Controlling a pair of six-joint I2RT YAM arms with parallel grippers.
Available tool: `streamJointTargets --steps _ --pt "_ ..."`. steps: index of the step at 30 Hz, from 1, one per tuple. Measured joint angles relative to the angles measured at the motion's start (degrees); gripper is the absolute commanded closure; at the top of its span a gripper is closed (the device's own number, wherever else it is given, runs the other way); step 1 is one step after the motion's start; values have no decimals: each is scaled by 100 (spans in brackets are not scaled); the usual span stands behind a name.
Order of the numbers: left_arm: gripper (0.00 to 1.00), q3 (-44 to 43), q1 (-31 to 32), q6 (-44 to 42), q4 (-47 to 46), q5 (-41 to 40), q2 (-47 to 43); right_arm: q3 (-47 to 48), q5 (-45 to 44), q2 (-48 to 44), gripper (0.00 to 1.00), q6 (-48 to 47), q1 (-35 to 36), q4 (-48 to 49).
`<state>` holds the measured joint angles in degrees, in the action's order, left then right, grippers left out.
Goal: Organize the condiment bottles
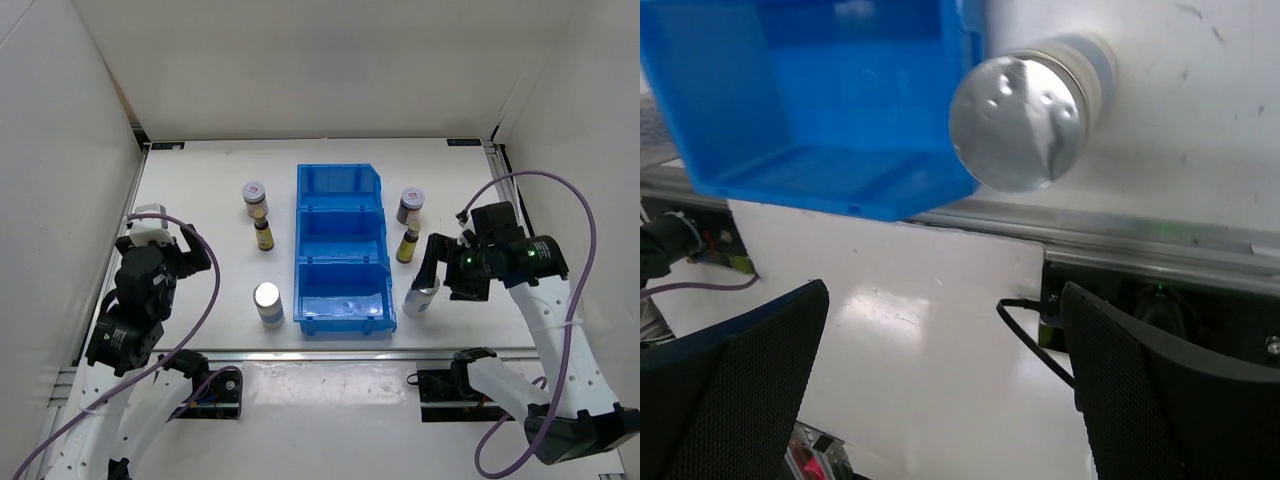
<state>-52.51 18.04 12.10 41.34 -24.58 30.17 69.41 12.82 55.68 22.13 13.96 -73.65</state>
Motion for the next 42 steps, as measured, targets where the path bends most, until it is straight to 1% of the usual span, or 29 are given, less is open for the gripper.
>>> streamJointTargets --steps 4,7,11,17,20,22,23,24,28,29,30,32,33,36,37,40,41,42 --pt "0 0 170 2 28 -24 -7 -413 -297 -236 4 170 9 -129" --pt "0 0 203 2 28 -33 -2 -553 -437 -262 4 208 9 -138" --pt "0 0 205 2 28 -35 15 -662 -649 -42 5 229 11 -57" --pt "0 0 291 4 26 -50 44 -675 -817 428 5 319 11 328" --pt "0 0 313 4 28 -50 87 -675 -826 791 7 317 42 590" --pt "0 0 334 4 28 -59 111 -680 -841 977 10 317 63 772" --pt "0 0 348 4 28 -66 125 -697 -850 1036 10 315 87 868" --pt "0 0 354 4 28 -70 136 -728 -868 1084 14 317 105 960" --pt "0 0 358 4 31 -90 144 -844 -909 1226 23 302 151 1226" --pt "0 0 358 4 28 -94 144 -861 -914 1276 23 297 157 1263" --pt "0 0 358 4 31 -98 149 -881 -922 1333 25 297 157 1316" --pt "0 0 358 4 28 -109 162 -938 -946 1453 31 291 173 1425" --pt "0 0 358 4 31 -120 173 -962 -968 1508 39 293 192 1440" --pt "0 7 358 4 31 -140 197 -968 -1012 1567 54 297 254 1478" --pt "0 9 358 4 31 -144 199 -968 -1036 1556 62 295 271 1475" --pt "0 17 358 4 31 -166 197 -944 -1099 1530 75 293 295 1429" --pt "0 17 358 4 33 -175 197 -909 -1128 1530 82 291 295 1375" --pt "0 20 358 4 33 -181 197 -863 -1167 1530 85 286 299 1307"
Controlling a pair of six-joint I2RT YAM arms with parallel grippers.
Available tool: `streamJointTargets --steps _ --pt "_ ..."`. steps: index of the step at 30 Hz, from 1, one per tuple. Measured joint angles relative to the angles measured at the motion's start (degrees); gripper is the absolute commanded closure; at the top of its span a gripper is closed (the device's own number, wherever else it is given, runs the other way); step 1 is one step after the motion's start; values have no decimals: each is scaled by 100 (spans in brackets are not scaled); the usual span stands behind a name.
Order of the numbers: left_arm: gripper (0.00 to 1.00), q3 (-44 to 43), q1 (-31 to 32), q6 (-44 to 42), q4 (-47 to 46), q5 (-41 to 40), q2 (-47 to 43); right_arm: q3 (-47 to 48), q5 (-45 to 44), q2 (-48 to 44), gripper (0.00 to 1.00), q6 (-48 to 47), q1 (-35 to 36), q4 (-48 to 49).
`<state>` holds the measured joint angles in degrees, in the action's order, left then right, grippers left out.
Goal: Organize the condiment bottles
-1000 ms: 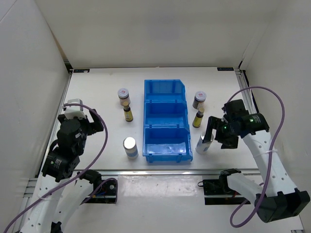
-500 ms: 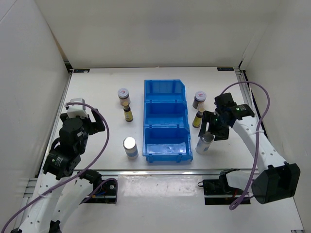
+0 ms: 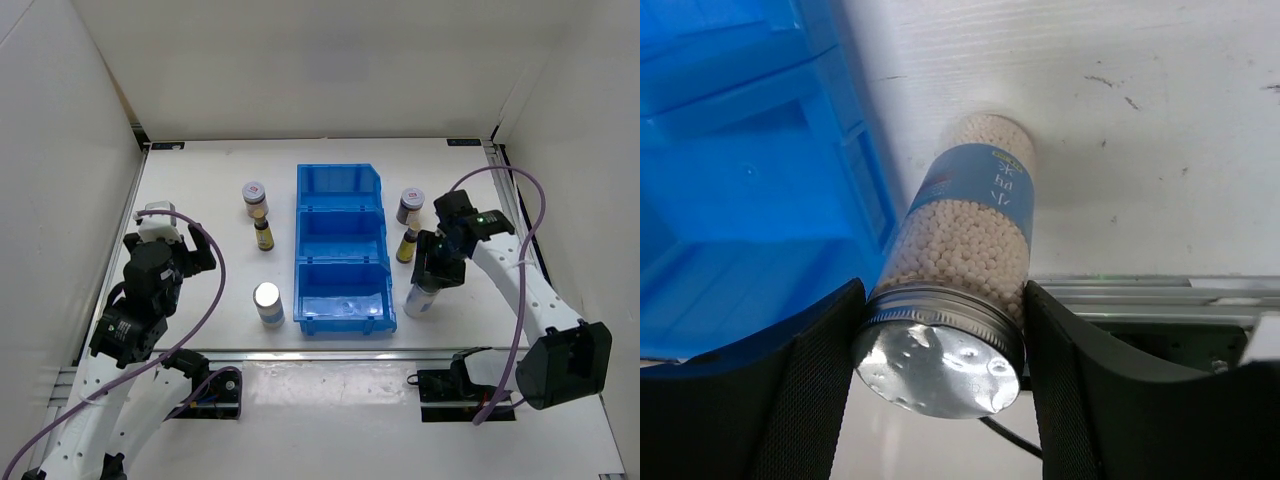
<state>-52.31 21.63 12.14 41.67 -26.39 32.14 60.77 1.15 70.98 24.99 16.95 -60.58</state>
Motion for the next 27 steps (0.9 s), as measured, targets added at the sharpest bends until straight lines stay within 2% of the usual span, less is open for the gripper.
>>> streamJointTargets --steps 6,11,21,27 --pt "0 0 0 0 0 -13 0 1156 -151 0 96 -107 83 -638" --pt "0 0 0 0 0 -20 0 2116 -28 4 99 -210 334 -691" --pt "0 0 0 0 2 -20 0 2400 42 911 99 -269 1871 -599" --pt "0 0 0 0 7 -20 9 2389 -157 1440 99 -269 2299 -267"
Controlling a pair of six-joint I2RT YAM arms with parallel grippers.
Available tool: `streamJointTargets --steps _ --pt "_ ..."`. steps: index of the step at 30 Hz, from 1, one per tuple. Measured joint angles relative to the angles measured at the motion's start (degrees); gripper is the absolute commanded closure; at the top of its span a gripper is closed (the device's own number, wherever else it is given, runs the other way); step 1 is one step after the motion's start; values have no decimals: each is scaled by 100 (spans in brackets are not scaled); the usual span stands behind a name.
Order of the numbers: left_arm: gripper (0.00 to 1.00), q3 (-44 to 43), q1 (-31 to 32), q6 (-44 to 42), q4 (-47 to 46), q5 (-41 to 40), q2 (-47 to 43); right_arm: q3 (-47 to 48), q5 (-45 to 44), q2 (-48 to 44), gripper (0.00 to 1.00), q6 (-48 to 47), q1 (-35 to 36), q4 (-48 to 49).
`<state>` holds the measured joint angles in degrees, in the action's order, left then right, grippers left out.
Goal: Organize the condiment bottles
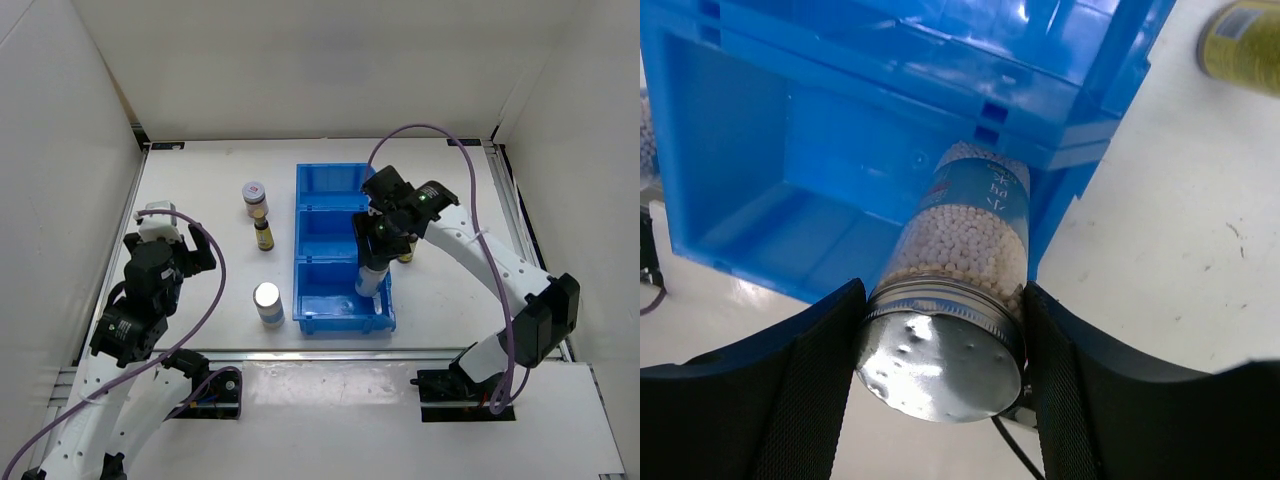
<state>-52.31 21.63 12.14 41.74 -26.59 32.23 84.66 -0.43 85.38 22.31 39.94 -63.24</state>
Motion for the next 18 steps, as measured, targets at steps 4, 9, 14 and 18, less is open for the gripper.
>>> streamJointTargets --steps 4,9,14,18 --pt "0 0 0 0 7 0 44 -48 -48 55 99 0 4 258" --pt "0 0 0 0 9 -2 107 -278 -50 118 99 -2 9 483" --pt "0 0 0 0 11 -2 111 -579 -79 363 99 0 31 715" --pt "0 0 0 0 13 -2 138 -702 -138 496 64 22 63 750"
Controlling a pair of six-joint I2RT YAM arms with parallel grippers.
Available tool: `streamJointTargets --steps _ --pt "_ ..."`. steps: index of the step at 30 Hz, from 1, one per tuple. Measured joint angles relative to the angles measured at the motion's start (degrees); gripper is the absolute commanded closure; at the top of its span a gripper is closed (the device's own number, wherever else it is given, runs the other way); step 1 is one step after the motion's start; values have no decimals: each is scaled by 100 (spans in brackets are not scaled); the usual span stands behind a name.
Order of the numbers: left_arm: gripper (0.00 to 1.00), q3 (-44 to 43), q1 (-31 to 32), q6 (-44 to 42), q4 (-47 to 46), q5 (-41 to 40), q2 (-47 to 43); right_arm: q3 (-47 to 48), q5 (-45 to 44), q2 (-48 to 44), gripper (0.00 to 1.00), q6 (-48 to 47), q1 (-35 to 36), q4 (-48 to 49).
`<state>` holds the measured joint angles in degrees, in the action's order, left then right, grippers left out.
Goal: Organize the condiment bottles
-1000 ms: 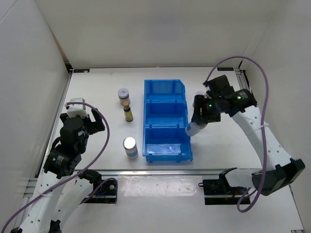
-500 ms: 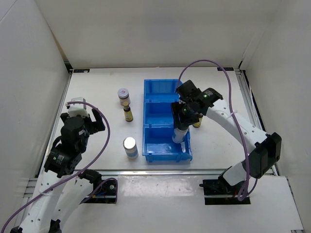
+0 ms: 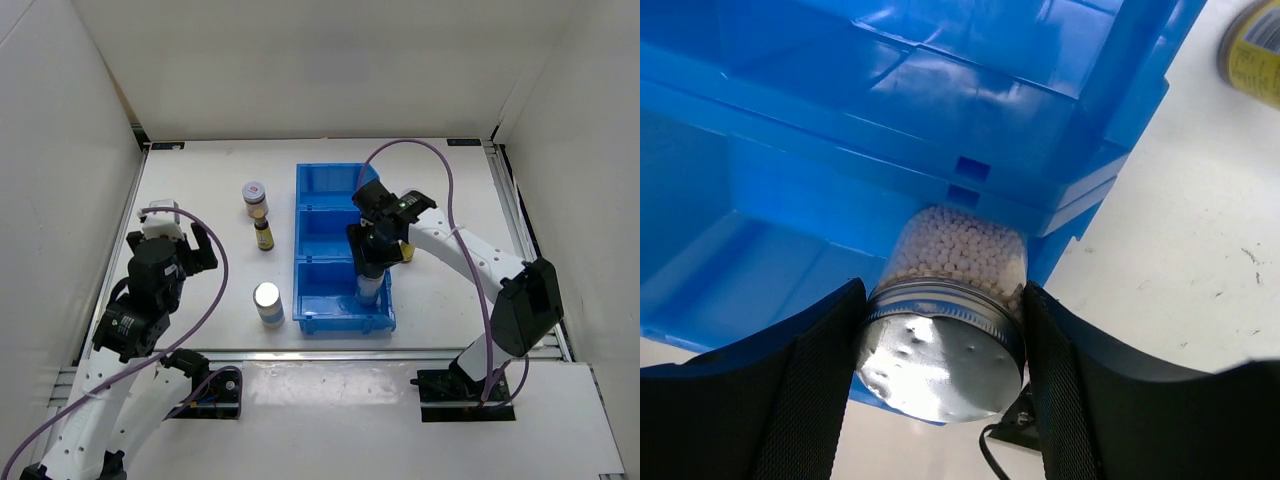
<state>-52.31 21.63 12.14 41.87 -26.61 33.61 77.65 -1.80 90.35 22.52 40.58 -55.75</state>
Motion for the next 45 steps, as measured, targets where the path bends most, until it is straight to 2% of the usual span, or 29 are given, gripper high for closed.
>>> streamJointTargets --steps 3,4,6,10,17,21,25,32,36,43,45 --pt "0 0 0 20 0 0 33 4 -66 -7 34 2 57 20" --pt "0 0 0 42 4 2 50 35 -105 -7 14 4 79 -2" --pt "0 0 0 87 0 28 94 157 -256 -7 1 42 155 -103" --pt "0 -7 0 208 -24 404 330 603 -671 -245 1 44 389 -186" --pt "0 -269 0 404 -181 1821 1596 925 -1158 -1652 1 -7 476 -240" --pt "0 -221 140 669 -210 2538 2249 833 -1202 -2208 1 -70 476 -219" --pt "0 -22 409 929 -177 2874 2315 470 -1204 -2739 1 -90 476 -205" --pt "0 63 1084 1237 -116 3040 2437 103 -1211 -2988 1 -59 476 -251" --pt "0 136 1510 1432 81 2809 2658 63 -1198 -2973 1 -46 476 -262" --pt "0 138 1836 1878 599 2212 2900 24 -1198 -2949 1 -37 476 -264" --pt "8 138 1906 1954 667 2120 2983 13 -1198 -2949 1 -24 476 -264"
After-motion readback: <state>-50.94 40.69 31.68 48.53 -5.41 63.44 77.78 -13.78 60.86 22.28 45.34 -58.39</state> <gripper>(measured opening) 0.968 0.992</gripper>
